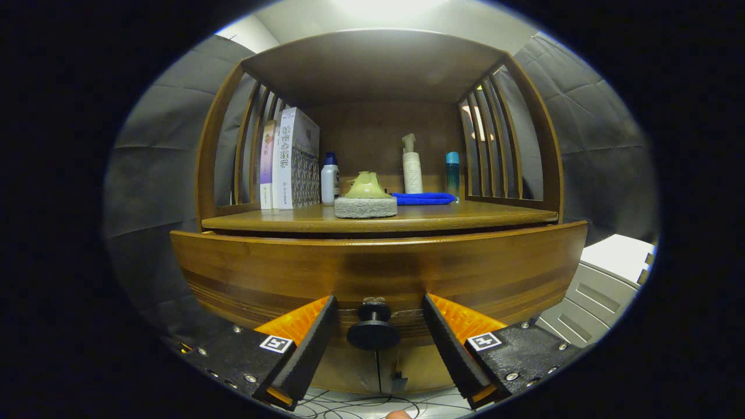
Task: Pull open the drawer, take out the items inside it, and place them on the countertop above the cabinet.
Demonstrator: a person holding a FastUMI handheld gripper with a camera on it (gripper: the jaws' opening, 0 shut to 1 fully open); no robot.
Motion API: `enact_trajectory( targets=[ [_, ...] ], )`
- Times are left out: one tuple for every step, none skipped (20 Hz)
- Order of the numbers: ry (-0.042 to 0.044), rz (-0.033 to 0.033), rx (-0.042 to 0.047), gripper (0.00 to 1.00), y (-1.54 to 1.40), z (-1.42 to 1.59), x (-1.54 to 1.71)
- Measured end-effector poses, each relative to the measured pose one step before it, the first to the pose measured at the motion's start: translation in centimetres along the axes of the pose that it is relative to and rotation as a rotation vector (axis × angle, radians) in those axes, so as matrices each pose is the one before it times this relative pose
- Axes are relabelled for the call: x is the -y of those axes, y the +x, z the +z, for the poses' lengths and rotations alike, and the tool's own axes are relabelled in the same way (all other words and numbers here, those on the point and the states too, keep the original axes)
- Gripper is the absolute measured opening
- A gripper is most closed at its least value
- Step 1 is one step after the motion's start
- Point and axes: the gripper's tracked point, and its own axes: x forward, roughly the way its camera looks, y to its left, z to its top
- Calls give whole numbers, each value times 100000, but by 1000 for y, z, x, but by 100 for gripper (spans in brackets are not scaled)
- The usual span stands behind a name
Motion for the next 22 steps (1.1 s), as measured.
enact_trajectory(
  targets=[
    [-273, -48, 309, 93, 501, 17, 9],
    [-173, -16, 305, 93, 417, 77, -22],
    [265, -69, 329, 93, 401, 34, 23],
    [326, -124, 266, 94, 451, 96, -19],
    [-349, -180, 164, 93, 356, -7, -60],
    [-322, -157, 38, 94, 443, 92, -59],
    [261, -104, -161, 94, 658, -67, 153],
    [397, -55, -401, 94, 414, 46, -59],
    [-126, -385, -460, 94, 212, -22, -55],
    [-11, -710, 550, 93, 207, 200, -2],
    [-1187, 142, 1017, 94, -402, 315, -223],
    [-1620, -16, 1153, 94, 18, 447, -52],
    [-1111, 457, 239, 94, -179, 260, -107],
    [907, 1768, 567, 94, -321, 690, -304],
    [1112, 1261, 862, 95, -383, 868, -167],
    [851, -230, 978, 95, -127, 737, 162],
    [966, -531, 794, 95, -734, 1097, 524],
    [1138, -16, 653, 95, -862, 1029, 123],
    [911, -70, 396, 95, -890, 868, 109],
    [184, 507, 60, 95, -1059, 774, 109],
    [-764, 648, 501, 95, -1110, 630, 78],
    [-1945, 41, 714, 95, -1140, 634, 306]
  ],
)
